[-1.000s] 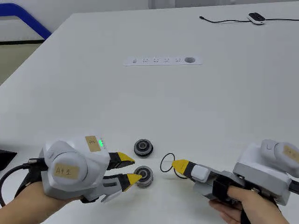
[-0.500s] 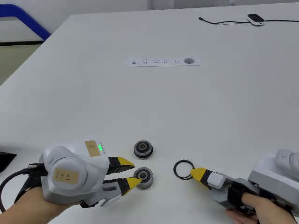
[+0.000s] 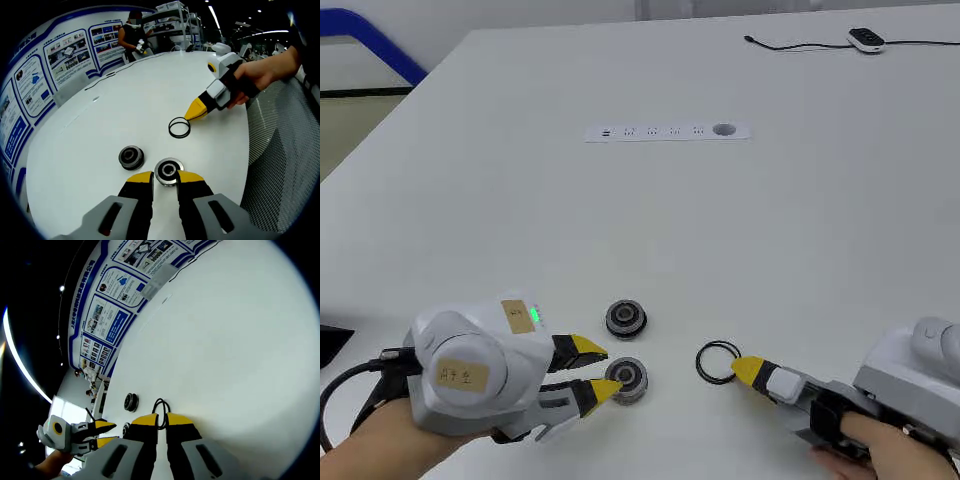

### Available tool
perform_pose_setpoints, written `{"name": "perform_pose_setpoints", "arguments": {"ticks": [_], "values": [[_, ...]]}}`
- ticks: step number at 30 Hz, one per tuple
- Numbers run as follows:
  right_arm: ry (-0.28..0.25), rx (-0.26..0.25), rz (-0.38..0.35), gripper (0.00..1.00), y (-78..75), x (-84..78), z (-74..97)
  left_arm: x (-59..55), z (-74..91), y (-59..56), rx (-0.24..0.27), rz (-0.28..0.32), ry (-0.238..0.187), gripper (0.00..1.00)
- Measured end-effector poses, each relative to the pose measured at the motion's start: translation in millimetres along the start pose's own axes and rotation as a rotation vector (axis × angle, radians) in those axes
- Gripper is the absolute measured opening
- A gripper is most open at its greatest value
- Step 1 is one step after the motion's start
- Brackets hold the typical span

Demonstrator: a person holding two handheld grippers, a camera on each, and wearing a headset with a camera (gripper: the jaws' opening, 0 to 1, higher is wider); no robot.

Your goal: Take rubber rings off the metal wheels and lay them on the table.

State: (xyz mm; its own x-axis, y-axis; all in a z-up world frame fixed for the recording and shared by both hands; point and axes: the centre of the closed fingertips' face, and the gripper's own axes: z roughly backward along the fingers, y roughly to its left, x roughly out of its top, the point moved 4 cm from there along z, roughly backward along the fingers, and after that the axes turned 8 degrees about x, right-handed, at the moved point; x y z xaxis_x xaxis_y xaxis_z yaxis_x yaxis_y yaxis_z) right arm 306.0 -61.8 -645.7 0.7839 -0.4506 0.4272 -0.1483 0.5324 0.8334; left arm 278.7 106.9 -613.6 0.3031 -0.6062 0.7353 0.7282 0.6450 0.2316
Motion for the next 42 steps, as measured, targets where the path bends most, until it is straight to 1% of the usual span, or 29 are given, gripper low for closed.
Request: {"name": "perform_pose_setpoints", "arguments": {"ticks": [1,4,6,8,9,13,14,17,20,26,30,31,37,42], "values": [[-0.003,0.000,0.006,0.07,0.1,1.0,0.1,0.1,-0.3,-0.1,0.000,0.000,0.000,0.18],[0.020,-0.002,0.027,0.07,-0.3,-1.2,-0.6,0.3,-1.4,-1.1,-0.003,-0.003,0.003,0.18],[0.024,0.000,0.030,0.07,-0.1,-2.4,-1.2,0.7,-1.7,-1.6,-0.005,-0.004,0.002,0.18],[0.042,0.005,0.044,0.08,2.0,-4.7,-2.2,1.2,-1.7,-1.8,-0.005,-0.004,0.001,0.18],[0.059,0.002,0.066,0.09,2.5,-6.0,-2.8,1.2,-1.7,-1.6,-0.004,-0.005,0.001,0.18],[0.059,-0.003,0.106,0.11,5.4,-4.6,-2.3,1.1,-1.2,-0.9,-0.003,-0.004,0.001,0.18],[0.057,-0.008,0.143,0.11,5.9,-2.8,-1.5,0.9,-1.0,-0.8,-0.002,-0.003,0.001,0.18],[0.064,-0.014,0.203,0.14,9.1,-1.1,-0.5,0.0,-0.8,-0.9,-0.002,-0.004,0.004,0.18],[0.068,-0.019,0.232,0.17,10.3,-1.0,-0.2,0.2,-0.5,-1.2,-0.003,-0.003,0.003,0.18],[0.104,-0.030,0.316,0.19,10.5,-3.6,-1.3,0.6,-0.8,-0.6,-0.002,-0.006,0.004,0.18],[0.127,-0.047,0.414,0.22,11.5,-2.0,-1.7,0.8,-0.3,0.2,-0.001,-0.005,0.002,0.18],[0.131,-0.049,0.428,0.22,11.8,-2.2,-1.9,0.7,-0.3,0.5,-0.001,-0.005,0.002,0.18],[0.136,-0.054,0.455,0.25,10.4,-2.4,-2.1,1.0,0.5,5.0,0.006,0.001,-0.003,0.18],[0.129,-0.058,0.511,0.31,12.0,1.6,-2.7,0.3,0.0,9.9,0.010,0.001,-0.001,0.18]]}}
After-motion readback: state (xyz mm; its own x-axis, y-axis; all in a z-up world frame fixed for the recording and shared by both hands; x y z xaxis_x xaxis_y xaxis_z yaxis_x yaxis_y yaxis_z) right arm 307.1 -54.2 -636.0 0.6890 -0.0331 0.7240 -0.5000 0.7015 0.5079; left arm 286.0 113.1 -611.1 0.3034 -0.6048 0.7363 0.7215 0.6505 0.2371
